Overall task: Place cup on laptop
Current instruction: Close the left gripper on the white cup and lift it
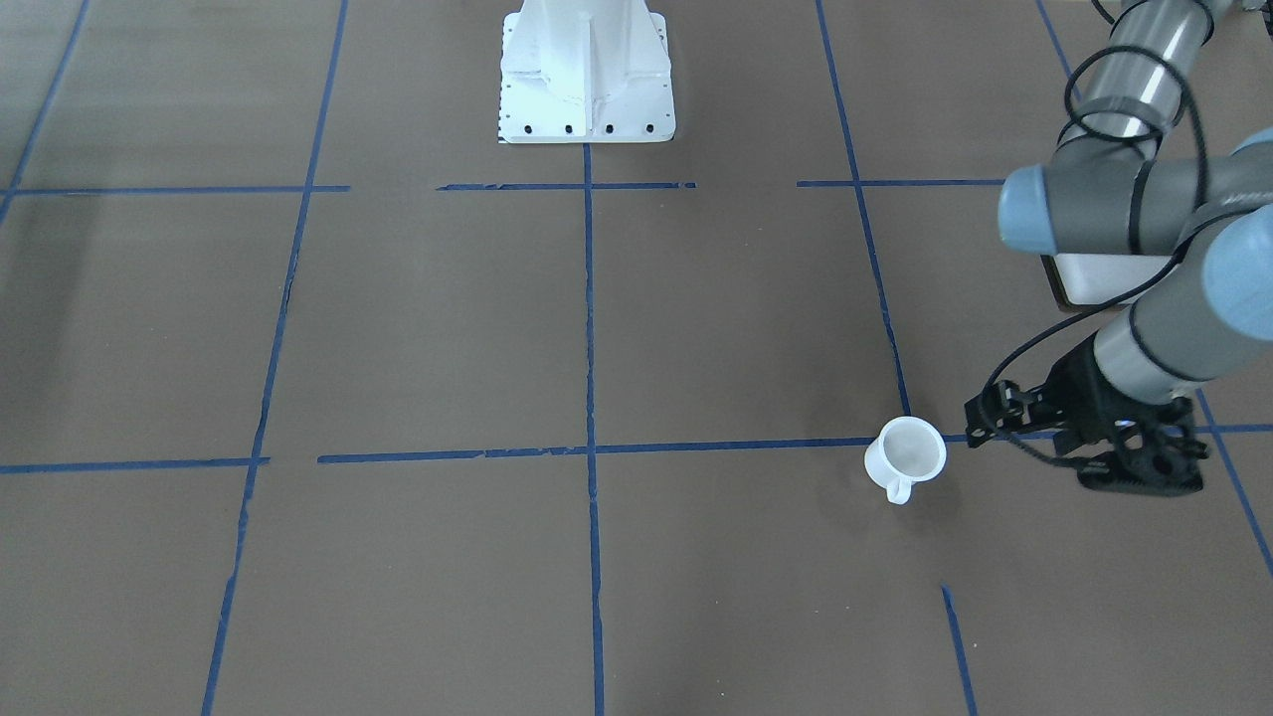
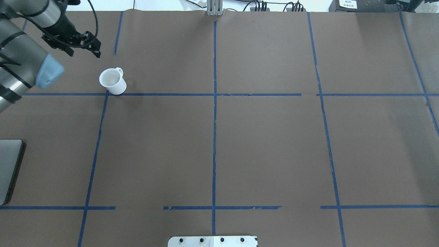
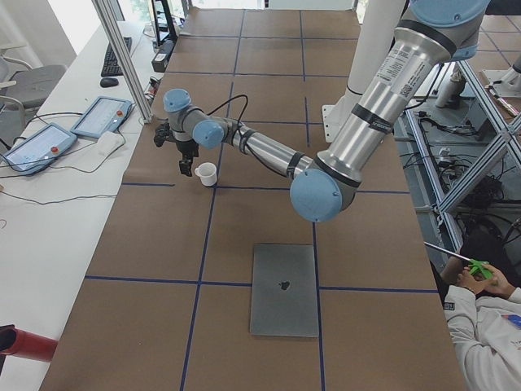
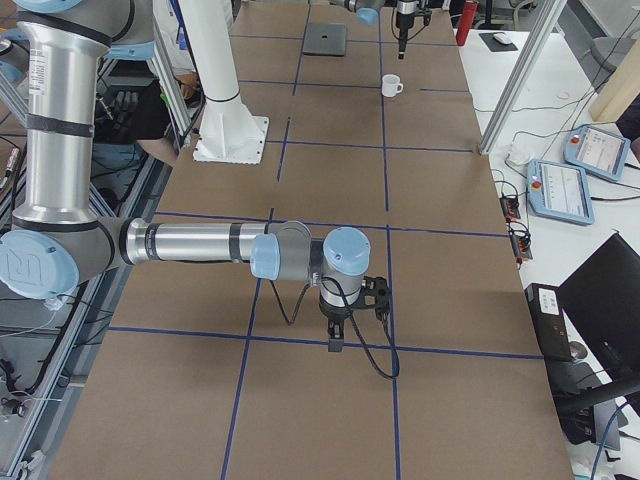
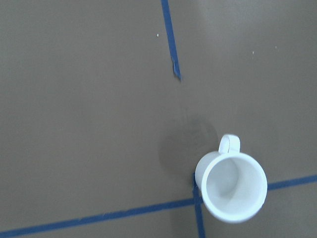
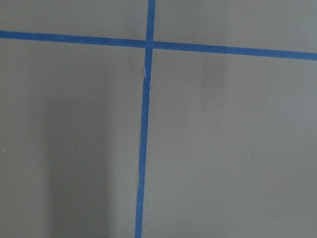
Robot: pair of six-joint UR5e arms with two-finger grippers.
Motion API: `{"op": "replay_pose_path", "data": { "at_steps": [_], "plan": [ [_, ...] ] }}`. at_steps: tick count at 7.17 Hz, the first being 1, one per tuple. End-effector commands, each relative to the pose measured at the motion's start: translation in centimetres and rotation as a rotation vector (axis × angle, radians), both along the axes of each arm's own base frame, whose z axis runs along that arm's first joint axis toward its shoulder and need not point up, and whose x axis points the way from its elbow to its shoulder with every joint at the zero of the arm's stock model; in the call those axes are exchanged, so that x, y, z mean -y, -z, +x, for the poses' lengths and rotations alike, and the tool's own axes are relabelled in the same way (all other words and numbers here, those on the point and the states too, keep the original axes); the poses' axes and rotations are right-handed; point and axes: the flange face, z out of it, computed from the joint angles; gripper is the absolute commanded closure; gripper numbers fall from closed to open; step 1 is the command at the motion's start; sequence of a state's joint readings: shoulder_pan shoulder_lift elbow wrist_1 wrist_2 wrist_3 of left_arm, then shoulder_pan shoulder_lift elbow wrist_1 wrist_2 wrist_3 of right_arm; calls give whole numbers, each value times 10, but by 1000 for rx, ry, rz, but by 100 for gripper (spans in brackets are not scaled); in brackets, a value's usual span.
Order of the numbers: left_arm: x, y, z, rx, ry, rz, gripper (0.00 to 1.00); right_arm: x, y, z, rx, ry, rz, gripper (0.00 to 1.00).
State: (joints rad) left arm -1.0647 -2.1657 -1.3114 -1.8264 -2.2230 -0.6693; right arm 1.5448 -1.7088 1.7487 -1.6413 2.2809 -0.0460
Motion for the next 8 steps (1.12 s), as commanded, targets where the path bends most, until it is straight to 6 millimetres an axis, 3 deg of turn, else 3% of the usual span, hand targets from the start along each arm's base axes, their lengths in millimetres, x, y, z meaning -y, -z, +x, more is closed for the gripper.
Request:
{"op": "replay_pose_path", "data": {
  "at_steps": [1,3,4,5,6,7,8],
  "plan": [
    [25,-11,78,29,41,5,0,0,0,0,0,0,1,0],
    [15,-13,106,33,5,-1,1,0,0,0,0,0,1,0],
    [8,-20,120,30,-13,5,7,0,0,0,0,0,0,0],
    [5,-24,123,31,-18,5,42,0,0,0,0,0,0,0],
    [5,-24,123,31,-21,7,99,0,0,0,0,0,0,0],
    [6,-23,121,31,-22,13,100,0,0,0,0,0,0,0],
    [15,-23,106,34,-21,35,100,0,0,0,0,0,0,0]
  ]
}}
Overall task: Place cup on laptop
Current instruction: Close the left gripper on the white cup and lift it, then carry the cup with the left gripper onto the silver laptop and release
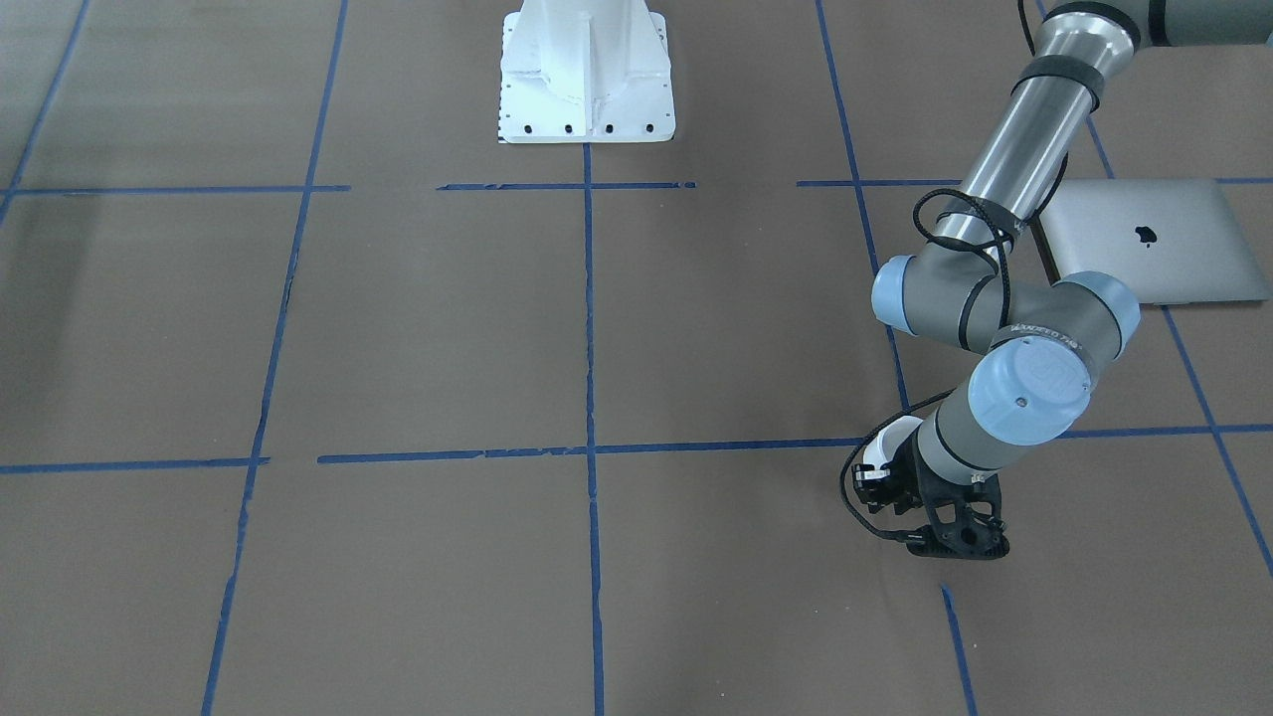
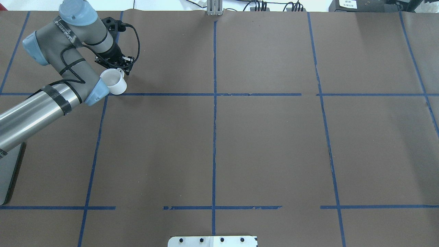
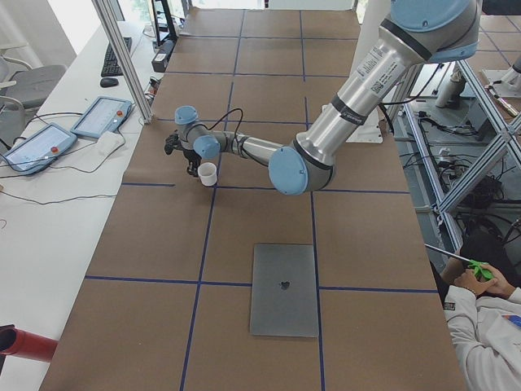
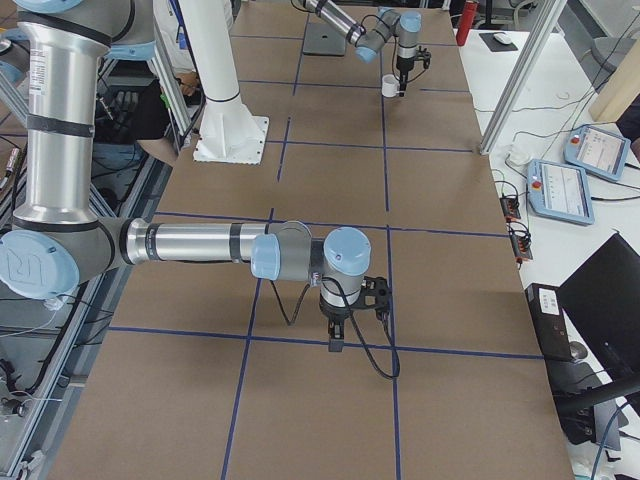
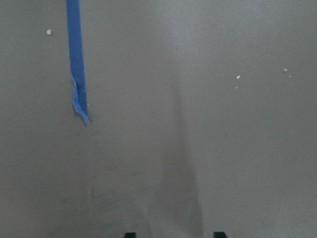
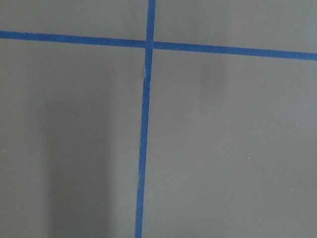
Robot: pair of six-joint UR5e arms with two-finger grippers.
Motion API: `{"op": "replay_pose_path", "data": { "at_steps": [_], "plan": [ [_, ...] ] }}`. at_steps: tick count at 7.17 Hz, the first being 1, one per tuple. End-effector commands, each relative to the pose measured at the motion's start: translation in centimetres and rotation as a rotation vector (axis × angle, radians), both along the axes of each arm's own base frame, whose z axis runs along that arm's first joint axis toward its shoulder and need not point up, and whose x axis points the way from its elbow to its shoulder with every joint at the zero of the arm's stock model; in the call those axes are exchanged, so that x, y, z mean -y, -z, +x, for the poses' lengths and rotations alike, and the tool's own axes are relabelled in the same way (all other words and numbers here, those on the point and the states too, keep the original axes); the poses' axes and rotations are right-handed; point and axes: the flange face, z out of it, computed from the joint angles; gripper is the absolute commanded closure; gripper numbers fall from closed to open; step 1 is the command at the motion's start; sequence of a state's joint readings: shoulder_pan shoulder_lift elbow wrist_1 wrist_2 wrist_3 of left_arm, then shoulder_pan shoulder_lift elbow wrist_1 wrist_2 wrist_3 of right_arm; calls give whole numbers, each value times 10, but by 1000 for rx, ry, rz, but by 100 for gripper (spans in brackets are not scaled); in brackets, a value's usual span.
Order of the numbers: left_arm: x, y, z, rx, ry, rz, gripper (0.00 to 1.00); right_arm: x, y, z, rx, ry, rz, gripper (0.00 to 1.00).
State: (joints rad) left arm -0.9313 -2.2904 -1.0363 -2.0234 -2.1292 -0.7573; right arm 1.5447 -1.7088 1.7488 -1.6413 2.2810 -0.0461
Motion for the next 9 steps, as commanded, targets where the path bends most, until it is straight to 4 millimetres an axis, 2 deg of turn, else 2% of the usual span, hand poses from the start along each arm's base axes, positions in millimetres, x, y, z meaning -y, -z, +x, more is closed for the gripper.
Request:
{"op": "replay_pose_path", "data": {
  "at_steps": [1,2,3,5,6,7,8,9],
  "plan": [
    [23,8,-45,-9,30,34,100,0,0,0,0,0,0,0],
    [22,18,-77,-22,56,67,100,0,0,0,0,0,1,0],
    [-9,2,-104,-31,64,83,100,0,0,0,0,0,1,0],
    [-98,-74,-165,-8,70,48,100,0,0,0,0,0,0,0],
    [-127,-117,-198,35,55,33,100,0,0,0,-2,0,0,0],
    [-157,-180,-256,102,2,53,100,0,0,0,0,0,0,0],
    [-190,-228,-297,149,-45,51,100,0,0,0,0,0,0,0],
    [-205,-244,-307,151,-36,9,100,0,0,0,0,0,0,0]
  ]
}}
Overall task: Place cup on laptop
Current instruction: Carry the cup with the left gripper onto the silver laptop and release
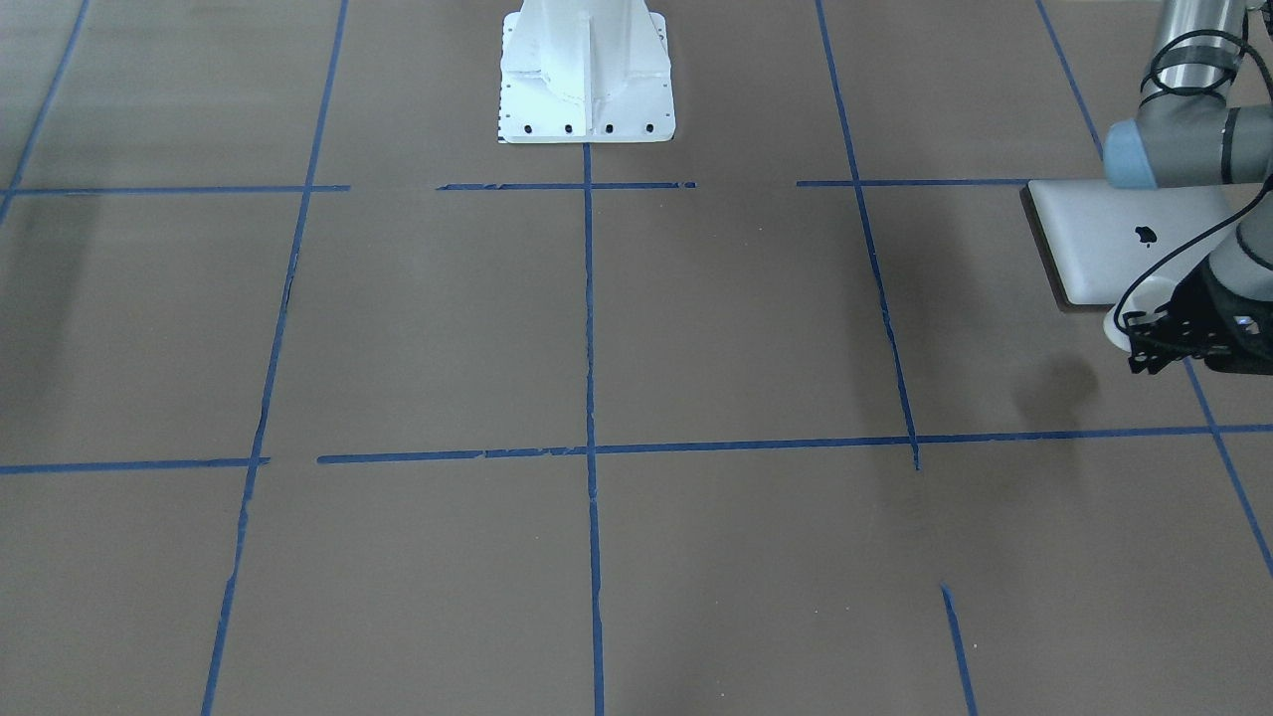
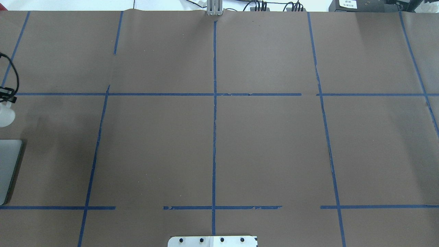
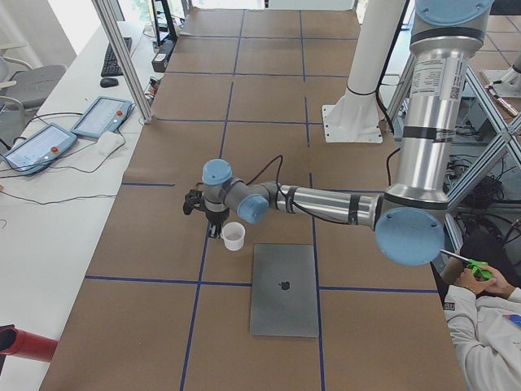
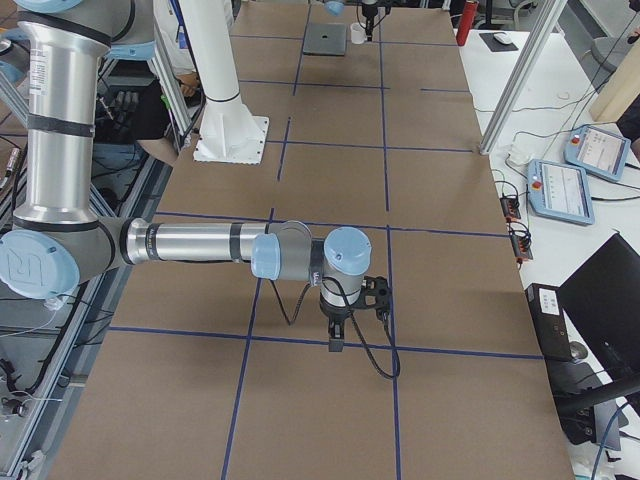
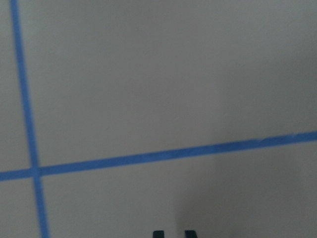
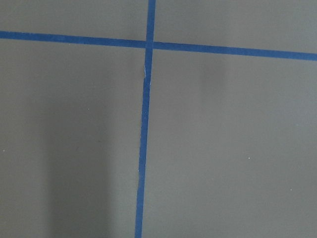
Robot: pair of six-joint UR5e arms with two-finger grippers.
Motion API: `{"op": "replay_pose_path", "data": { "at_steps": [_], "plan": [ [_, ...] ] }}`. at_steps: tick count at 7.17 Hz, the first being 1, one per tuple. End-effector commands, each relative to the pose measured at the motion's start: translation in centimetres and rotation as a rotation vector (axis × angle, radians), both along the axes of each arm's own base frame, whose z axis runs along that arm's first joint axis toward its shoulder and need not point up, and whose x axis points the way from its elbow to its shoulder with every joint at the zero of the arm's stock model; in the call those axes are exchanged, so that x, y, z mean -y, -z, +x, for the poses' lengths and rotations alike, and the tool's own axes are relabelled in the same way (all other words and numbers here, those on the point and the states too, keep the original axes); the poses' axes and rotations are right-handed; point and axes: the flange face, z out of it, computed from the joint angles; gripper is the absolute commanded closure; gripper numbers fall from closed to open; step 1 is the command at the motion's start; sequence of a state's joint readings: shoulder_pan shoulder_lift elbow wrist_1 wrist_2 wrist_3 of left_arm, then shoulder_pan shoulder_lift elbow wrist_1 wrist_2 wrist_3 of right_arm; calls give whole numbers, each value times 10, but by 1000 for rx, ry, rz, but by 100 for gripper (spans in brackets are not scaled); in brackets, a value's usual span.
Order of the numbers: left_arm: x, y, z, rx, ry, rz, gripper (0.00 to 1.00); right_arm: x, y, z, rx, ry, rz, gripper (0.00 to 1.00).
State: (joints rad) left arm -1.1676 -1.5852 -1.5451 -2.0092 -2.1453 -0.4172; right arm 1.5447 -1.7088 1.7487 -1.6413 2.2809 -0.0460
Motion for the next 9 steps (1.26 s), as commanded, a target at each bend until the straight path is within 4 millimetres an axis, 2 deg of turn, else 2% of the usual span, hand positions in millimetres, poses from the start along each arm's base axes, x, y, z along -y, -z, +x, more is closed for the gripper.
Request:
{"op": "replay_pose_path", "data": {
  "at_steps": [1,2,3,5,6,8,9],
  "plan": [
    [-42,-39,-25,-55,-23,-108,100,0,0,0,0,0,1,0],
    [-70,-61,-32,-84,-16,-189,100,0,0,0,0,0,1,0],
    [-79,-70,-34,-82,-17,-210,100,0,0,0,0,0,0,0],
    [-112,-87,-48,-84,-16,-180,100,0,0,0,0,0,0,0],
    [-116,-91,-53,-62,-1,-120,100,0,0,0,-1,0,1,0],
    [-116,-93,-55,-24,54,-113,100,0,0,0,0,0,0,0],
    [-117,-94,-54,-29,54,-111,88,0,0,0,-1,0,1,0]
  ]
}}
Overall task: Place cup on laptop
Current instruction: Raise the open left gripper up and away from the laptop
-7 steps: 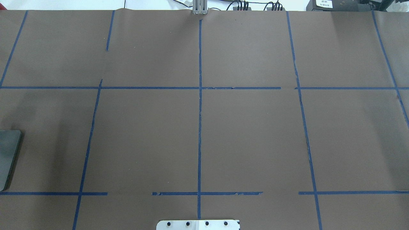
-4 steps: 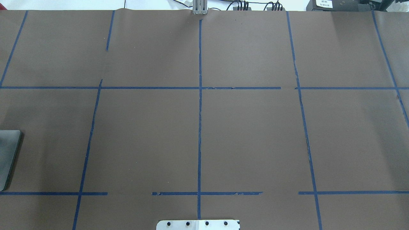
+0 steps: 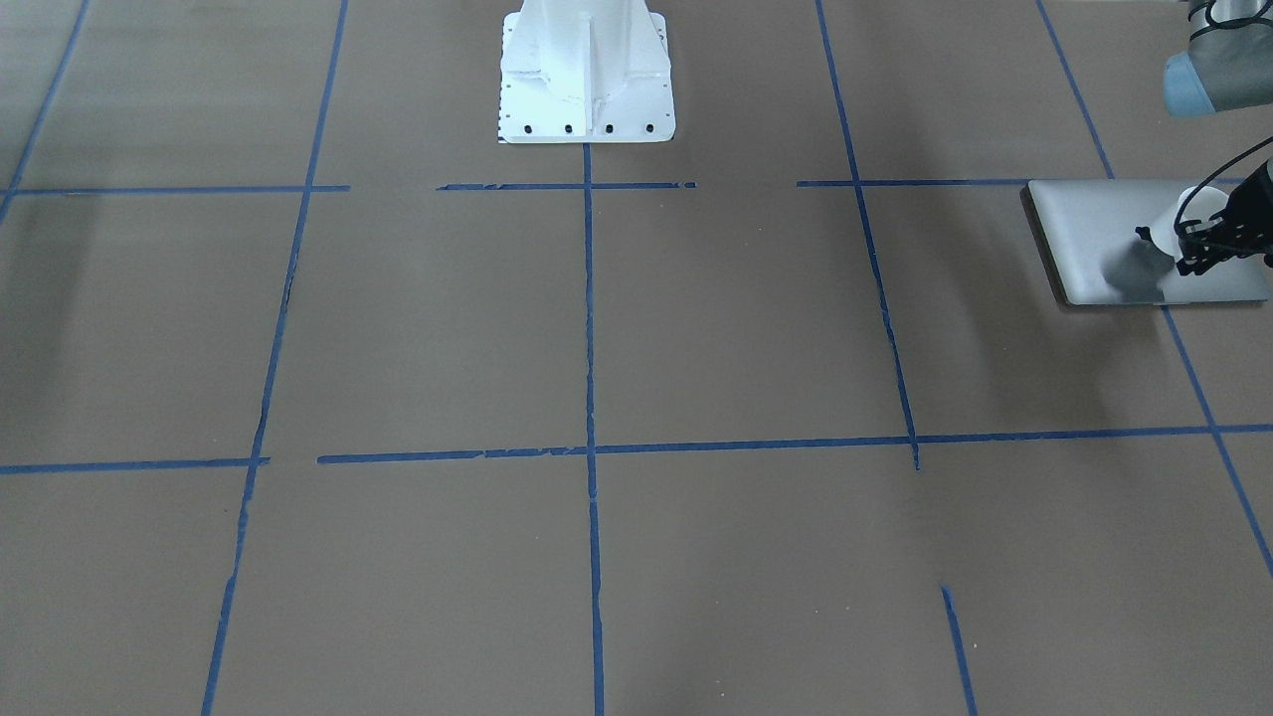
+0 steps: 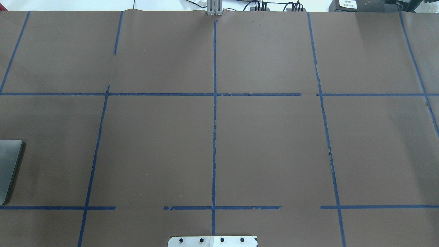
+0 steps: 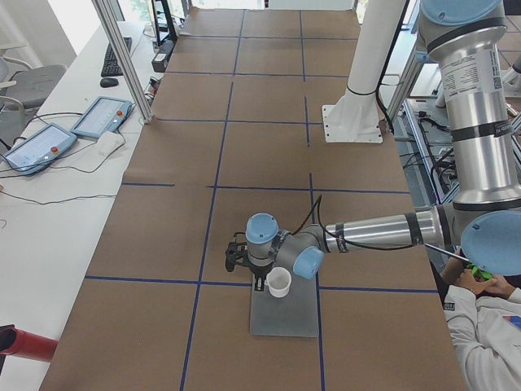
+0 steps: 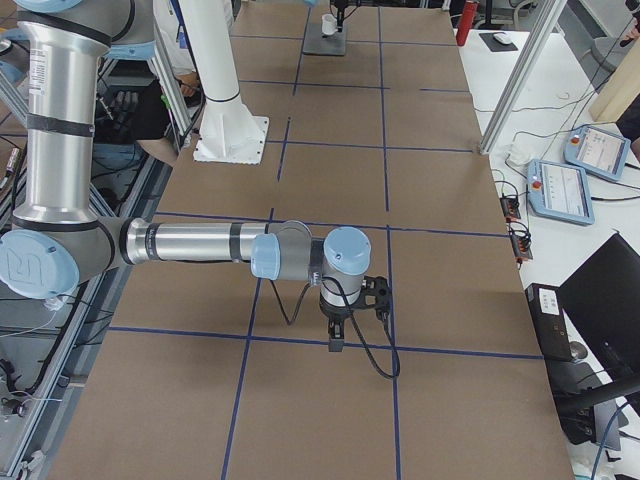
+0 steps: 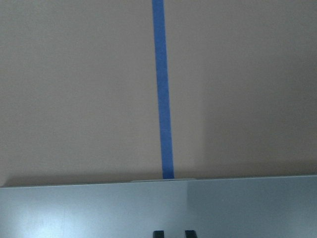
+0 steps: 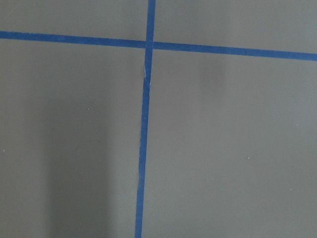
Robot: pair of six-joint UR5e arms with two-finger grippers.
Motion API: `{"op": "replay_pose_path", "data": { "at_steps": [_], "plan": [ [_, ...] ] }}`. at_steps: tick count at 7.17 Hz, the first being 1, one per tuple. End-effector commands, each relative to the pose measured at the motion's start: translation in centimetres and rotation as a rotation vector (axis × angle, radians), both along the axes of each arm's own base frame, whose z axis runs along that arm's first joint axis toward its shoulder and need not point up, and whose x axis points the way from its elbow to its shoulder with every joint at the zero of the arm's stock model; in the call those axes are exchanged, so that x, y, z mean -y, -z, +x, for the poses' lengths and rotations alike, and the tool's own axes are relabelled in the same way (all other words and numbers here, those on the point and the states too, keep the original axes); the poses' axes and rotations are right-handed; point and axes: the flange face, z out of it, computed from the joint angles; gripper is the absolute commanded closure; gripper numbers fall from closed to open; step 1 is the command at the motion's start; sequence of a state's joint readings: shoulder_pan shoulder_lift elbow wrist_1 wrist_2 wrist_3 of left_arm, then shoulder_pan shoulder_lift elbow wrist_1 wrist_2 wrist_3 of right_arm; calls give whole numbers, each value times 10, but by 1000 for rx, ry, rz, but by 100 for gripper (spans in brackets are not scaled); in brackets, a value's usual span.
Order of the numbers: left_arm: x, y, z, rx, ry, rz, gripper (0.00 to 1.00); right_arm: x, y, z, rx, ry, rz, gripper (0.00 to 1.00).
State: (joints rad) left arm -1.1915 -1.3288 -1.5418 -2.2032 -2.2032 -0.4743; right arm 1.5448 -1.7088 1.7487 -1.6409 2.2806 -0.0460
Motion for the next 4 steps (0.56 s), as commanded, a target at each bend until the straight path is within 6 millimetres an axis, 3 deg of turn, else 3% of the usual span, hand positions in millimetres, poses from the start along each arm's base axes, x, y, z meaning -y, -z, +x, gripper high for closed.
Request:
{"op": "replay_pose_path", "data": {
  "at_steps": [1,4],
  "plan": [
    [-1,-1,1,-7,6,4,86,0,0,0,0,0,0,0],
    [-1,1,4,-14,-2,1,79,0,0,0,0,0,0,0]
  ]
}}
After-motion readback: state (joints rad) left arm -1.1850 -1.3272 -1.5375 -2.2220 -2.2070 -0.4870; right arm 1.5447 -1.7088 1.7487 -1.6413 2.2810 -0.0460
